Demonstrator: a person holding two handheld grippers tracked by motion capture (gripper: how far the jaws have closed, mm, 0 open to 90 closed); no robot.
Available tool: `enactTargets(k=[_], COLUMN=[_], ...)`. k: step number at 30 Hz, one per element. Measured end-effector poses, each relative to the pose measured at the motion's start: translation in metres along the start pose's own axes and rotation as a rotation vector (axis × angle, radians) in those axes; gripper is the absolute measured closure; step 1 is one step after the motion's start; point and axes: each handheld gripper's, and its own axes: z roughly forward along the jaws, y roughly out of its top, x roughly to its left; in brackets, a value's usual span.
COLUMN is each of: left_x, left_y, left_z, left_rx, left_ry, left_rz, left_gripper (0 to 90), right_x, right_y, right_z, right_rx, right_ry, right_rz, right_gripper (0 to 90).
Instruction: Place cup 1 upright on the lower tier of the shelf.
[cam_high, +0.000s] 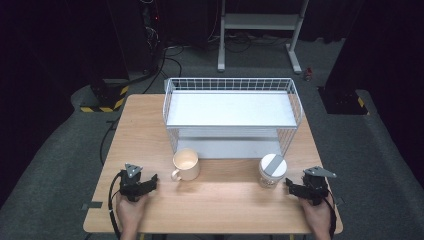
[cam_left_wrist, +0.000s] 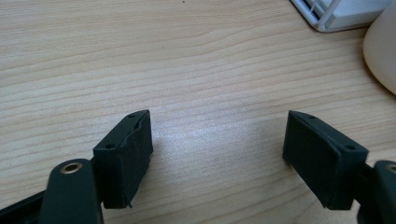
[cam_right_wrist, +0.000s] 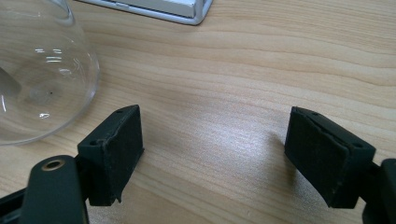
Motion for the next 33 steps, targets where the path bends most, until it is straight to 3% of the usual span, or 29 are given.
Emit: enactTargets(k=[26, 33], left_x=[0.000, 0.000], left_y=[0.000, 0.001], left_z=[0.001, 0.001], left_rx=[-0.002, -0.002], left_ry=[0.000, 0.000], left_rz=[-0.005, -0.006], left_gripper=[24.0, 24.1], right_x=[-0.001, -0.003], right_y=[-0.002, -0.009], right_z=[-0.003, -0.014], right_rx=[0.002, -0.071], right_ry=[-0.002, 0.006], right_rz=[0.012, 0.033], right_gripper=[19.0, 18.3])
